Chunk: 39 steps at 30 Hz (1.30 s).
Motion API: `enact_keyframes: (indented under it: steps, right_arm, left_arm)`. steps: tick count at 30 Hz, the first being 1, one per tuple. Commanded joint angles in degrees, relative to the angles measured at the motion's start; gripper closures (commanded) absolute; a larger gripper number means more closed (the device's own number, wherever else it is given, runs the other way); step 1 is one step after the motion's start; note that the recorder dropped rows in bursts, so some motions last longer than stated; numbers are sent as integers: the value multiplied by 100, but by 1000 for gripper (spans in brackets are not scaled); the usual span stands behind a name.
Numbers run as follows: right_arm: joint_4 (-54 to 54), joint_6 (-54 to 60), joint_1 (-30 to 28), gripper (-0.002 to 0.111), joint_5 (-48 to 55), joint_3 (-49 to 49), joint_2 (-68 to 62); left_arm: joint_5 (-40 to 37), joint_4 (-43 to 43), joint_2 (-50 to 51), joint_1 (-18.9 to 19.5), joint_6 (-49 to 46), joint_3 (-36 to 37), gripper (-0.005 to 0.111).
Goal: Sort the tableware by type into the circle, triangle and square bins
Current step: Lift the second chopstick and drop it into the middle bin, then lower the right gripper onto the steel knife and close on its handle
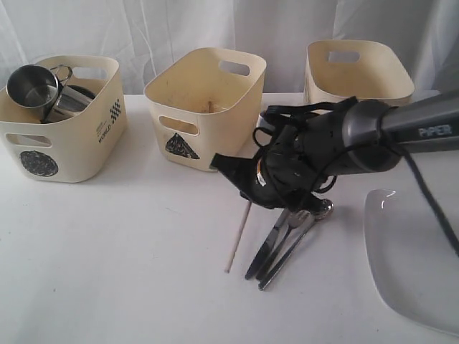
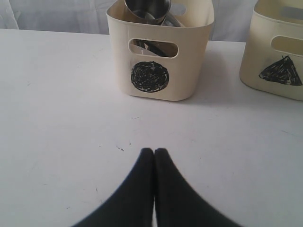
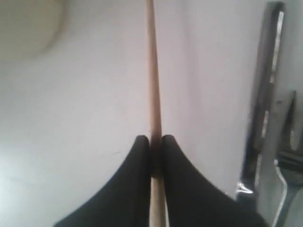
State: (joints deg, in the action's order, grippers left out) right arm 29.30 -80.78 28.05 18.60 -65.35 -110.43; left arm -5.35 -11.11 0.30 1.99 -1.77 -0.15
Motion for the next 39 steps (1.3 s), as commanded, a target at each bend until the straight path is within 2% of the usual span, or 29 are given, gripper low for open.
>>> enact_keyframes:
  steps: [1,6,13,31,33,37,39]
  right_arm:
    - [236,381,-77,108,-1138,350,783]
    - [225,892,-441,108,-1763,291,1342]
    - [225,1114,-1021,108,-1650,-539,1335]
    - [225,1269,-1201,107,-1561,-3639,-1076]
    - [225,1281,-1201,102,-1557,-3929,-1387]
    - [225,1546,-1201,75,-1513,-4124,-1614]
    - [225,1672,-1201,68,-1413,-4124,-1579]
  left_arm:
    - [23,-62,-30,-41,23,15,107]
    - [23,-62,-30,-41,23,15,107]
    - [23,-62,-30,-41,23,15,107]
    - [23,-62,-30,-41,23,15,107]
    - [23,-62,-30,-41,23,15,107]
    - [23,-62,-30,-41,23,15,107]
    - [23,-62,-30,-41,23,15,107]
